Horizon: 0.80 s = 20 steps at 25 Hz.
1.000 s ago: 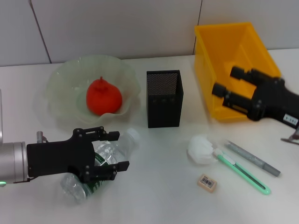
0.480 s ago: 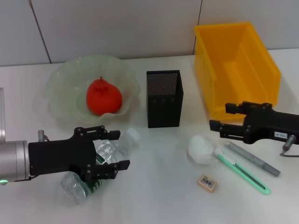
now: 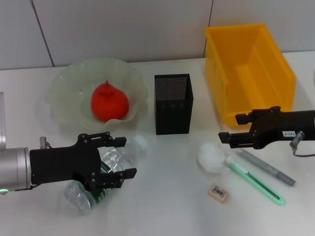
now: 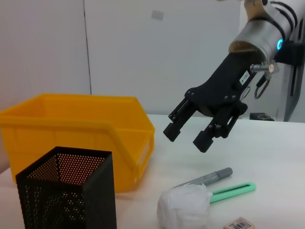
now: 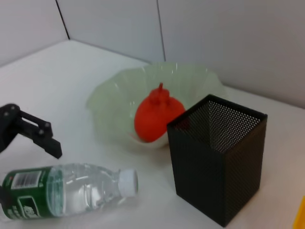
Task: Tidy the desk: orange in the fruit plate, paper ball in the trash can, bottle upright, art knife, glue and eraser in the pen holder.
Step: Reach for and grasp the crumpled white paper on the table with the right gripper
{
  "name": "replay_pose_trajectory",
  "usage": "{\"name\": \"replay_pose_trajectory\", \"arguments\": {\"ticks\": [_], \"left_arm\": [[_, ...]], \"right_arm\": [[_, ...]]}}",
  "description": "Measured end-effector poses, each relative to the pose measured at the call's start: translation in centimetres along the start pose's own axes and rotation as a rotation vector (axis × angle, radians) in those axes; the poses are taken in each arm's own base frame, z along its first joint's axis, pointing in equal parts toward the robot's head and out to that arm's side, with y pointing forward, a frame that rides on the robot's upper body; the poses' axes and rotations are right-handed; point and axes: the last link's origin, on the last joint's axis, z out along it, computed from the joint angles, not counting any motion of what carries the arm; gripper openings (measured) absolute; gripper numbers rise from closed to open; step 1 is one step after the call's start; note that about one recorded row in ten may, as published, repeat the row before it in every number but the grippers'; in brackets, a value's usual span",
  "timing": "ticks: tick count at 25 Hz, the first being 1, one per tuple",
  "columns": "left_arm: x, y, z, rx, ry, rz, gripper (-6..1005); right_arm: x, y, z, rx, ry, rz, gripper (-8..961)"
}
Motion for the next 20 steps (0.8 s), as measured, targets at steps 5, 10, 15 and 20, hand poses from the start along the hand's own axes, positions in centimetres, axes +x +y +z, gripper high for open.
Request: {"name": "replay_pose_trajectory", "arguments": {"ticks": [5,10,15,20], "left_arm": [[0.0,0.0,0.1,-0.002,-0.001,0.001,766],[0.0,0.1,0.2,-0.011,-0.006,0.004,766],[0.0,0.1,0.2,-0.019,-0.014,0.007,766],[0.2,0.0,0.4,-0.024,-0.013,0.012,766]], "right_arm": [[-1.4,0.3,-0.2,0.015,0.073,-0.018,727],[-2.4,0.3,-0.1,0.031,0.142,-0.022,727],[-2.9,0.0,0.5,0.047,0.212,-0.011,727],[-3.0,0.2,1.5,0.022,0.237,-0.01,726]]}}
